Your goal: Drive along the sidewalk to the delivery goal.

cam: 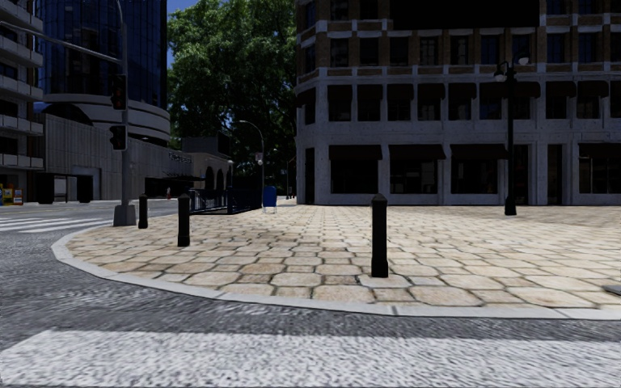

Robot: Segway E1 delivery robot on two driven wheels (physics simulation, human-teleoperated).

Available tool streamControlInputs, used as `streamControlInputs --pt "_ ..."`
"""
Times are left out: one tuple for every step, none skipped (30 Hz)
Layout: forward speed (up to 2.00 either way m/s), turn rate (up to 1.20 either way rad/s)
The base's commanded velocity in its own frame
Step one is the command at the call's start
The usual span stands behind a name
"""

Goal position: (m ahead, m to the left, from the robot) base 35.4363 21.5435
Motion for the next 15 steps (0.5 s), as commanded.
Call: streamControlInputs --pt "1.78 0.00" --pt "1.78 0.00" --pt "1.77 0.00" --pt "1.77 0.00" --pt "1.77 0.00" --pt "1.77 0.00" --pt "1.76 0.00" --pt "1.75 0.00" --pt "1.74 0.00" --pt "1.73 0.00" --pt "1.72 0.00" --pt "1.72 0.00" --pt "1.72 0.00" --pt "1.72 0.00" --pt "1.72 0.00"
